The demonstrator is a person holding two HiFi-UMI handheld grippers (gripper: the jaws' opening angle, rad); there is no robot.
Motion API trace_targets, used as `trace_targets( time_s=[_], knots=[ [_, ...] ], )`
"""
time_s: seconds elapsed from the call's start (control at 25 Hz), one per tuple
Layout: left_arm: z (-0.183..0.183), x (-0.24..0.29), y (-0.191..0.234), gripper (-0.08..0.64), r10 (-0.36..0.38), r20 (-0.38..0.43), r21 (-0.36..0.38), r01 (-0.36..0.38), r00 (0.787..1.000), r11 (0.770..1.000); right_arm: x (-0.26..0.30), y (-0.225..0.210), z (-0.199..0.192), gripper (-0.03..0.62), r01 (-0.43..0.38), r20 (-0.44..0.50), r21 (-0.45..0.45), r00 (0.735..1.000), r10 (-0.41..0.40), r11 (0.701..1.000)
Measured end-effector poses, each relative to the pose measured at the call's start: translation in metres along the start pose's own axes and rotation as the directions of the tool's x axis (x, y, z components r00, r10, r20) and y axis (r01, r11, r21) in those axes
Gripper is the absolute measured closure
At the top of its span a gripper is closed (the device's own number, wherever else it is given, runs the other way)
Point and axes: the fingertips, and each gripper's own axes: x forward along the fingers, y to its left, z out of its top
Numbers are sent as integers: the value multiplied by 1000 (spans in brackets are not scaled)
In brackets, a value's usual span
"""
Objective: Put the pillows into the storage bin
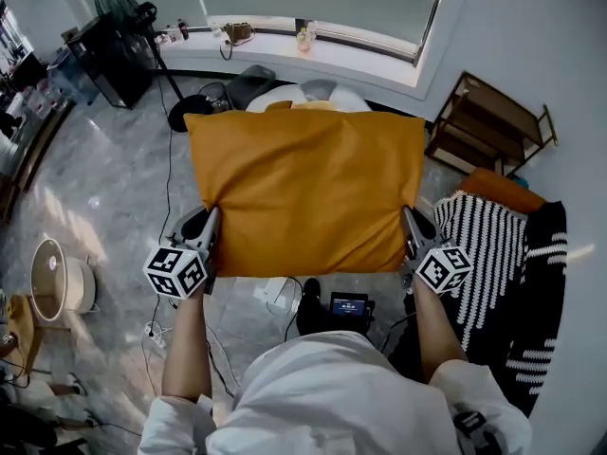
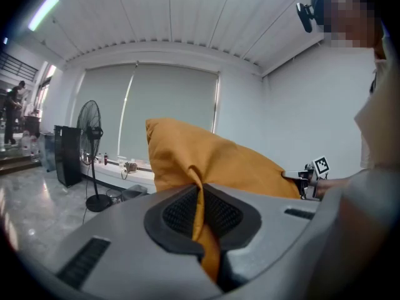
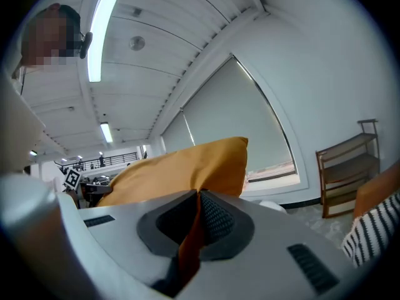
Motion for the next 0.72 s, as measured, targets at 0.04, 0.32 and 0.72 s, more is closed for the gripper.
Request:
trace_targets(
  time_s=[0.04, 0.32, 0.72],
  knots=[
    [2, 7, 13, 540, 10, -4, -3, -10, 1000, 1000, 19, -1, 0, 557, -10, -3, 3, 1000, 10, 1000],
    [24, 58, 102, 540, 54, -20, -2, -54, 998, 999, 138, -6, 3, 557, -54, -13, 23, 998, 55, 998],
    [27, 99, 202, 540, 55, -95, 1, -55, 994, 998, 230, 11, -27, 557, -38, -55, 98, 998, 44, 994]
  ],
)
